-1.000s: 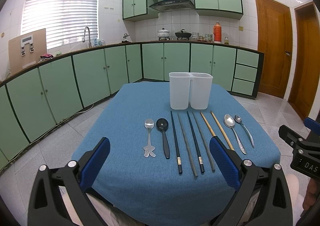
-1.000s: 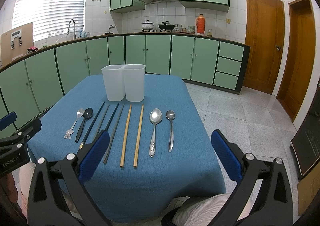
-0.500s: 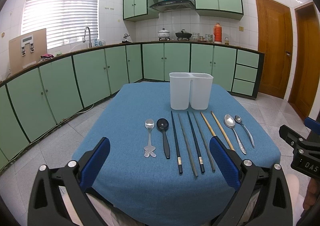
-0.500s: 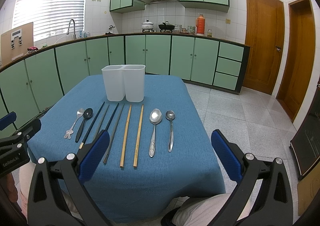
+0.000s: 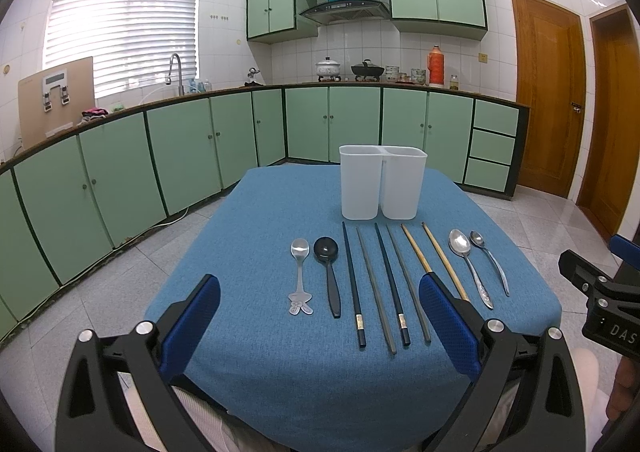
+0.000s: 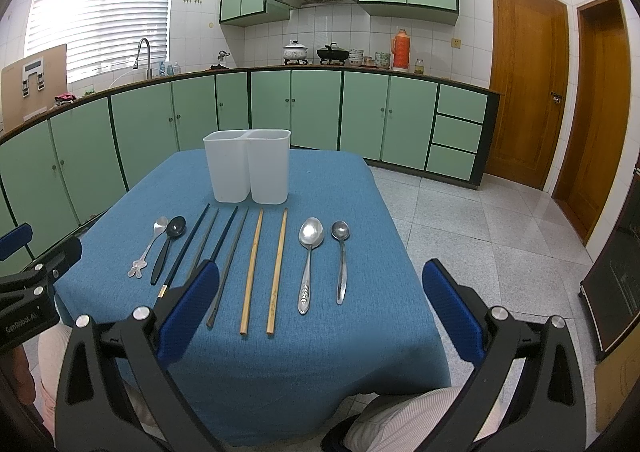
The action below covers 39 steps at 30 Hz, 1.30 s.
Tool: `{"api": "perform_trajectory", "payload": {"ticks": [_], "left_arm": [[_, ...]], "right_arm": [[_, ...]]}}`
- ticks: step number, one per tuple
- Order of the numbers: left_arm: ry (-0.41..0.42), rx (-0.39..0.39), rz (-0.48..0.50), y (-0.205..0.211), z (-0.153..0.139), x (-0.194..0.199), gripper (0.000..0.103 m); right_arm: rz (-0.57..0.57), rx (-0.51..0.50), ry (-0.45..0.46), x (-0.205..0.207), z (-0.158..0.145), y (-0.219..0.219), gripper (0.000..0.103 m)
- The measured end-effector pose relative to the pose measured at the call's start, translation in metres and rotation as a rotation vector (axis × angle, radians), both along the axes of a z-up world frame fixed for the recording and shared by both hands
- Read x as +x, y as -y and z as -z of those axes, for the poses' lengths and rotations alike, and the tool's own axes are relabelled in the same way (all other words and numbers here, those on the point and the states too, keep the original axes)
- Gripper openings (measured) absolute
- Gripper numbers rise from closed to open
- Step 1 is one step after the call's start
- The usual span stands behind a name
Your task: Organize utensils
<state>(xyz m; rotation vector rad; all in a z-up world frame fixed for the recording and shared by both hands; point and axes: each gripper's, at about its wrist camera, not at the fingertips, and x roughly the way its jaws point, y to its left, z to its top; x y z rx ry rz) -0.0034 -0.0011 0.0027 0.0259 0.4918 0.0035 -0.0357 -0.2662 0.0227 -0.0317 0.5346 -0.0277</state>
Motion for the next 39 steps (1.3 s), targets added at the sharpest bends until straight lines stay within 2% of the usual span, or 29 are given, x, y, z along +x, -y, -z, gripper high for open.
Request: {"api": "perform_trajectory", "payload": {"ticks": [16,23,31,34,36,37,39], "left_arm": [[-0.002,-0.006,-0.019,-0.006,0.001,0.005,0.097],[-0.037,-0.015,-0.089,-0.033,0.008,0.04,0.097],[-0.11,0.018,-0.108,-0.052,0.025,0.1,0.097],[-0.16,0.035,-0.104,-0.054,0.035,0.124,0.097],[-0.19,0.033,-0.098,-0.056,0.041,0.139,0.097],[-0.205,0.032,-0.101,-0.057,0.044,0.147,0.097],[-0.236,0.025,-0.102,-0.058,0.05,0.163,0.096]], "right_arm": [[0.006,-0.005,0.003,0.005,0.001,0.004,0.098],[0.038,-0.037,0.006,0.036,0.004,0.012,0.098],[0.067,-0.042,-0.017,0.087,0.013,0.026,0.098],[0.072,-0.052,-0.029,0.099,0.015,0.026,0.094],[0.071,-0.054,-0.048,0.11,0.018,0.027,0.088],[0.069,-0.052,-0.061,0.116,0.02,0.028,0.08],[0.067,-0.041,-0.086,0.126,0.025,0.031,0.077]]}}
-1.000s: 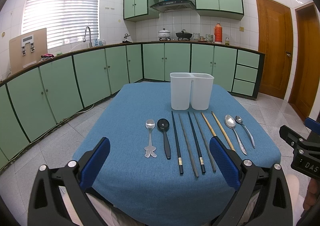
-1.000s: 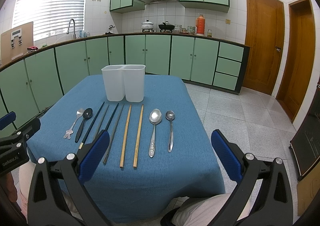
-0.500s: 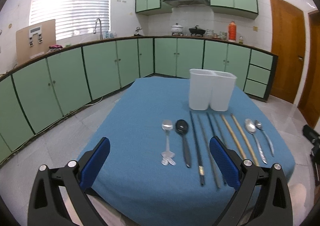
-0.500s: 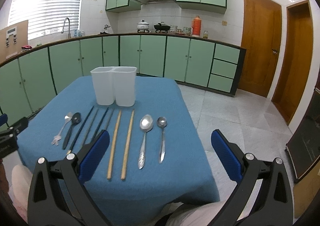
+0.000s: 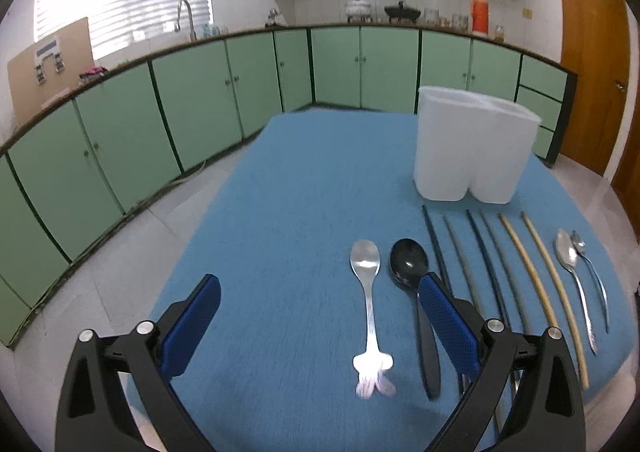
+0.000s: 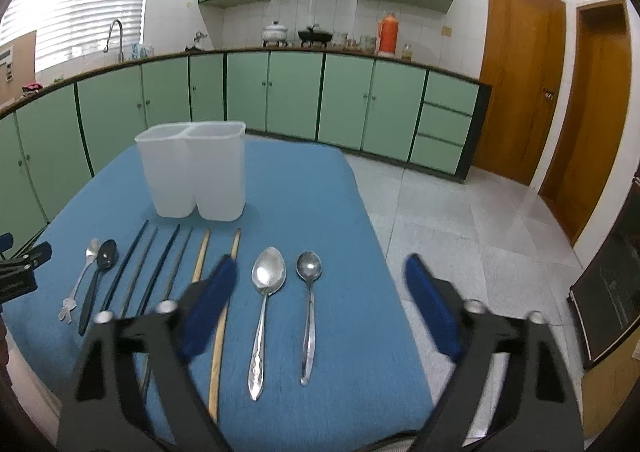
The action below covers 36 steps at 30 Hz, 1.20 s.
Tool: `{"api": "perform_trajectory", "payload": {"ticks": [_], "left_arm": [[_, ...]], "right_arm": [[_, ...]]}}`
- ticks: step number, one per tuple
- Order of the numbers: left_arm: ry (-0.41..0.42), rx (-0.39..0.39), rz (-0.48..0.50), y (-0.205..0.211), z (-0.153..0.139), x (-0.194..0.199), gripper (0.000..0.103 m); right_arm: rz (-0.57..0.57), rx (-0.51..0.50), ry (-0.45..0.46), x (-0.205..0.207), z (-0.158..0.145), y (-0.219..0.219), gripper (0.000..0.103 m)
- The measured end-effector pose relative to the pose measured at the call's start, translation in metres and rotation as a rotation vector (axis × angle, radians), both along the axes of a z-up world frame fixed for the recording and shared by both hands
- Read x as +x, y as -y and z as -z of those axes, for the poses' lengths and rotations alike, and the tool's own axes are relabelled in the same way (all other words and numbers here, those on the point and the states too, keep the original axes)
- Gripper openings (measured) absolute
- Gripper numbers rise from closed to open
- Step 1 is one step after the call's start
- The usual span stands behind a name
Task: Organize utensils
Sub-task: 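Move the left tool to the flower-handled spoon while the right tool reaches the small silver spoon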
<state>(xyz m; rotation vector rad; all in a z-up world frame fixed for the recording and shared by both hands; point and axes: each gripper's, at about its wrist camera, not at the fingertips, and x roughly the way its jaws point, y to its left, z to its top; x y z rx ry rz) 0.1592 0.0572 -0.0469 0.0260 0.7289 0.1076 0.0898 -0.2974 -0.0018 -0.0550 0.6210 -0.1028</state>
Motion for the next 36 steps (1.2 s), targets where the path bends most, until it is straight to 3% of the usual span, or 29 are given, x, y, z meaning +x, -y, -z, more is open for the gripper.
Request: {"api": "perform_trajectory", "payload": {"ticks": [9,22,36], "left_arm": [[-0.097,0.008,0.003,0.003,0.027,0.057,0.092],[-0.162,0.011,0.007,0.0,0.05,0.08,0.091],[-0.192,-0.066,0.062,-0.003,0.052,0.086,0.065]], "right_arm": [[0.012,0.022,-0.058,0.033,0.018,0.006,0.067],[0.004,0.02,-0.099,0.061,0.032,0.002,0.067],[0.008,0.012,-0.119,0.076,0.041,0.005,0.067]]}}
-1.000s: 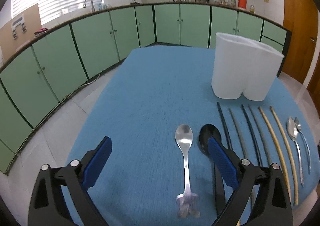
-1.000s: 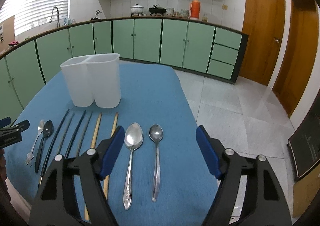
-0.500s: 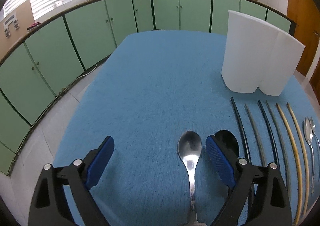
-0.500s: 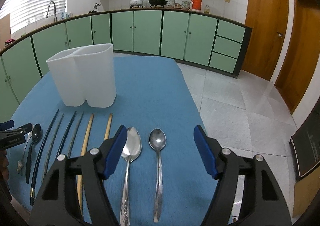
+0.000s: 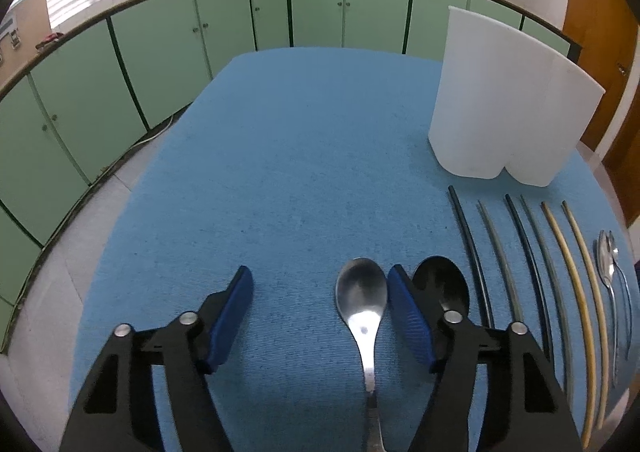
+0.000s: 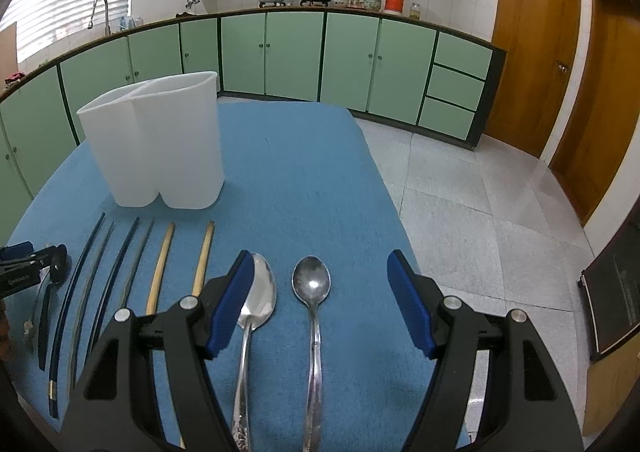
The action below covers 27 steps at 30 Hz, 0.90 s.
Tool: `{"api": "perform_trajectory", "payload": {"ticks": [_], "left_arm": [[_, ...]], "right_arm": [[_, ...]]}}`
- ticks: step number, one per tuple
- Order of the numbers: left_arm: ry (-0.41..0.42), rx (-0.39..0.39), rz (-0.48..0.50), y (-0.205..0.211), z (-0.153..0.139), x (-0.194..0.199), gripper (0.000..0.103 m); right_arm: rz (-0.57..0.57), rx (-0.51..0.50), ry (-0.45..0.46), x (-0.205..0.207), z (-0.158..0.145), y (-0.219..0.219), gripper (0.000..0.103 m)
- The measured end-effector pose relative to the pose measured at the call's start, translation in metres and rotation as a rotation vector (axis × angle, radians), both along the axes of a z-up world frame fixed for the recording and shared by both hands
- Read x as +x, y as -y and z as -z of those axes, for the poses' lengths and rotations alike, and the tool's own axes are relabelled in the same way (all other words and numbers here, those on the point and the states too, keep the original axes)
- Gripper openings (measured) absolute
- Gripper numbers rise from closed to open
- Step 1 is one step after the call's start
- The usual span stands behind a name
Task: Organize utensils
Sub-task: 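Move the left tool to the flower-handled spoon while the right tool reaches the small silver spoon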
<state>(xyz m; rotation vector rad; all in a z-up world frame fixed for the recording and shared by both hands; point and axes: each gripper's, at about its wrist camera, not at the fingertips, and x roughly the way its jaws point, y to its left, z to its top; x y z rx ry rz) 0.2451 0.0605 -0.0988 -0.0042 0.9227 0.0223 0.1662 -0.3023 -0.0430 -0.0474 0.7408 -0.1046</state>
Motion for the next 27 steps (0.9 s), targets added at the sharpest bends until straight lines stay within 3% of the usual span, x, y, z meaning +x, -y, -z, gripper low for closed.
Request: {"api": "perform_trajectory", "payload": {"ticks": [4,12,27], "left_arm": [[0.002,-0.026,0.014,-0.001,-0.001,0.0,0.055],[0.005,-0.06,0.048,0.007,-0.002,-0.005,0.026],[0.047,-0.042,0.022,0.004,-0.008,-0.012,0.026]], "right_arm": [[0.003,-0.007,-0.002,0.002,0.001,0.001,0.067],[0.003,-0.013,-0.026,0.007,0.008,0.005,0.064],[-0.026,0.025,-0.114,0.031,0.029,0.005,0.05]]}}
